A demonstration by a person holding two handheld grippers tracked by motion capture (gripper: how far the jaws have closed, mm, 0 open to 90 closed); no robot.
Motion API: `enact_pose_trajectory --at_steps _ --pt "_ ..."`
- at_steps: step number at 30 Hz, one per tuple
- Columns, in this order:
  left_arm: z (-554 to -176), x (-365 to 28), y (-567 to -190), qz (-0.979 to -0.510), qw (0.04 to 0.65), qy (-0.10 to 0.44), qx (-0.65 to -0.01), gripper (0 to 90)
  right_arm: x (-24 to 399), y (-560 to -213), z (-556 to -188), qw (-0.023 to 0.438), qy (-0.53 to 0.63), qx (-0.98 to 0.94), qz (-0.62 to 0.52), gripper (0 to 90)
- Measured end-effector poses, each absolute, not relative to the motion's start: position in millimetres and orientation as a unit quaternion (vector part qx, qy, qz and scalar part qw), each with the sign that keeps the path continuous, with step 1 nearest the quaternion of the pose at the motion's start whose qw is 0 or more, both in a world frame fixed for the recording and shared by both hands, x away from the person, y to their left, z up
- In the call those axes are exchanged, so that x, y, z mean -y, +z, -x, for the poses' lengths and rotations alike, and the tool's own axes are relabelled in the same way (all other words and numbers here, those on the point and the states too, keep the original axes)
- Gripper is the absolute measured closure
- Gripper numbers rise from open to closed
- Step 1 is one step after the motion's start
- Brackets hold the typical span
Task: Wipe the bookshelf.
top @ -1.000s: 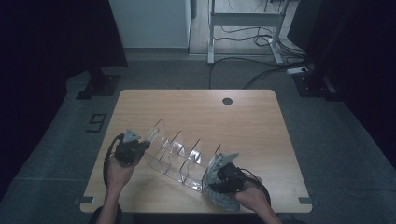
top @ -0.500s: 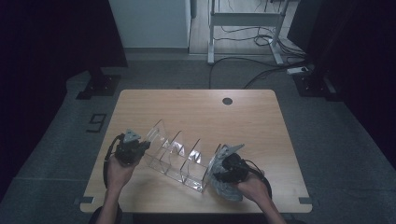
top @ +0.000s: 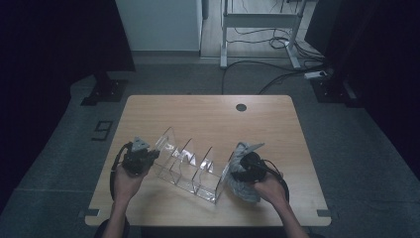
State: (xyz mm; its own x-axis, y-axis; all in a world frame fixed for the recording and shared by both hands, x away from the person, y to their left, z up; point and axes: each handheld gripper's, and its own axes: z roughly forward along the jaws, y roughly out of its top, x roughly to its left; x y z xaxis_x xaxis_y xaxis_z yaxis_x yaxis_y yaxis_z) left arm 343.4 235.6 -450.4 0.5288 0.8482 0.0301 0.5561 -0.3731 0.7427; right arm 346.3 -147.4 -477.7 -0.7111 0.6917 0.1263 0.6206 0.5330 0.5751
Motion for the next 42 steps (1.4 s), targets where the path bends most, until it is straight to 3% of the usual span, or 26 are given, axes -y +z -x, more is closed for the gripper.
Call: enact_pose_trajectory --at_steps 27,42 --pt "-345.1 -232.6 -451.7 -0.789 0.351 0.217 -0.455 85.2 139.0 -513.4 -374.4 0.061 0.242 -0.884 -0.396 68.2" --pt "-345.0 -228.6 -453.6 -0.778 0.348 0.233 -0.468 85.5 133.4 -511.1 -358.9 0.063 0.245 -0.892 -0.374 67.7"
